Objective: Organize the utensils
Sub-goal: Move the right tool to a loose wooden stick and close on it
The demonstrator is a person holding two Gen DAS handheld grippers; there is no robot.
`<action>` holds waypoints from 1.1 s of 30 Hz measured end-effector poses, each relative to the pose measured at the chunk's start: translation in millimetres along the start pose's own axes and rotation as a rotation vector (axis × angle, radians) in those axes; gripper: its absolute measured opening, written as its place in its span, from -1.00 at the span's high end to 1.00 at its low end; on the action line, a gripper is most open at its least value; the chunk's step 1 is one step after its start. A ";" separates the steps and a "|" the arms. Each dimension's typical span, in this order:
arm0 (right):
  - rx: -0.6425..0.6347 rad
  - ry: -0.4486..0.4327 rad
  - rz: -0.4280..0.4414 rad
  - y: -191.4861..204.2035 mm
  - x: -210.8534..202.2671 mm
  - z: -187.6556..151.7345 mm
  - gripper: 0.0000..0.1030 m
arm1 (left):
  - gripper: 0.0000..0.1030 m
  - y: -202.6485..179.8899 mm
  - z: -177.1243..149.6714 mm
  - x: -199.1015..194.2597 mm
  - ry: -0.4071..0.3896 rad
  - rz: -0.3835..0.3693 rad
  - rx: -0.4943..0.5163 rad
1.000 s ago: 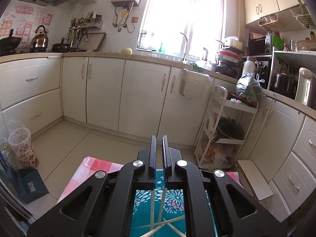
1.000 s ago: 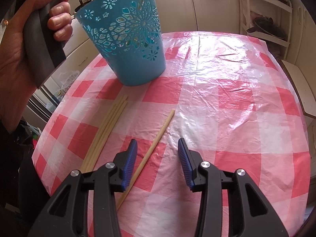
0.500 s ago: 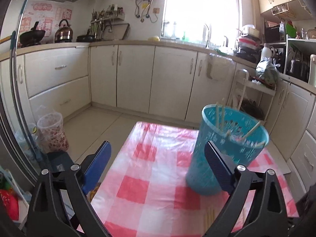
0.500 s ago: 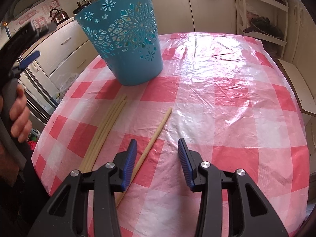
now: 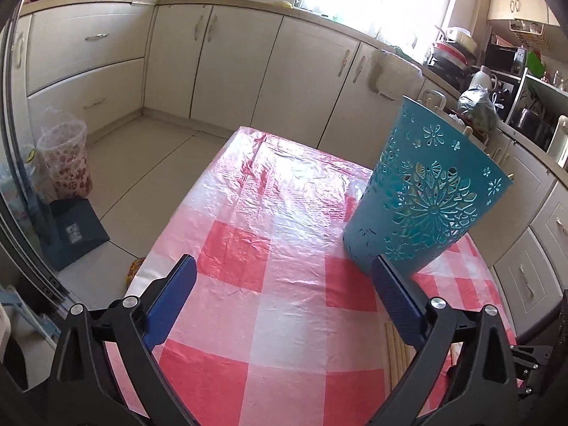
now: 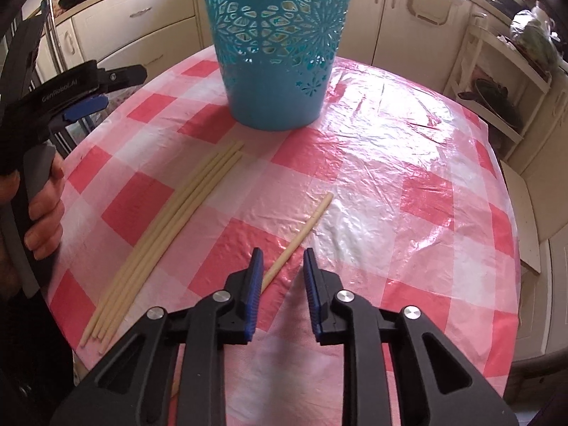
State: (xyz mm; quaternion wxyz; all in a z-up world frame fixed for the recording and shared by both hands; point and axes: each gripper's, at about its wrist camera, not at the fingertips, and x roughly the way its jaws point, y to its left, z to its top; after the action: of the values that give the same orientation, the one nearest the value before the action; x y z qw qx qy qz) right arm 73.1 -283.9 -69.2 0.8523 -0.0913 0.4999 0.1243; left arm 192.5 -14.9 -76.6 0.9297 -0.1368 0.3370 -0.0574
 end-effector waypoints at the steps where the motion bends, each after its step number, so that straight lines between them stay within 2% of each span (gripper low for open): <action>1: -0.014 0.012 -0.004 -1.9 -0.3 0.4 0.74 | -0.84 1.6 -0.1 1.2 0.005 -0.007 -0.009; 5: -0.001 0.054 0.031 -10.5 -0.3 1.5 0.78 | -0.84 2.3 1.7 4.7 0.019 -0.024 -0.032; 8: 0.100 0.063 0.055 -21.4 3.7 5.4 0.78 | -0.84 1.8 0.6 5.1 0.018 -0.029 -0.030; 11: 0.148 0.051 0.030 -22.0 7.8 9.6 0.78 | -0.84 -0.4 0.1 5.9 0.018 -0.031 -0.024; 13: 0.135 0.048 0.010 -17.1 9.0 12.2 0.78 | -0.84 0.1 0.6 5.6 0.019 -0.032 -0.025; 18: 0.034 0.066 0.024 -3.9 6.0 15.5 0.86 | -0.84 1.4 0.7 6.2 0.023 -0.037 -0.039; 21: 0.046 0.096 0.021 -8.4 6.8 16.2 0.84 | -0.84 0.4 0.4 7.0 0.025 -0.036 -0.039; 23: 0.034 0.099 0.009 -6.9 8.9 14.7 0.68 | -0.84 -0.4 -0.1 6.6 0.024 -0.034 -0.035; 30: 0.055 0.070 0.011 -8.8 7.6 8.8 0.68 | -0.85 -2.8 -0.6 6.5 0.023 -0.028 -0.023; 33: 0.063 0.050 0.014 -6.8 5.8 5.7 0.85 | -0.85 -3.5 -0.8 6.7 0.024 -0.026 -0.017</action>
State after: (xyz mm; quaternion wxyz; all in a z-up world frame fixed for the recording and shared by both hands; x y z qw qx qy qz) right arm 82.6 -288.1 -71.3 0.8410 -0.0640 0.5253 0.1123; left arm 197.0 -19.7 -80.2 0.9237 -0.1485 0.3466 -0.0685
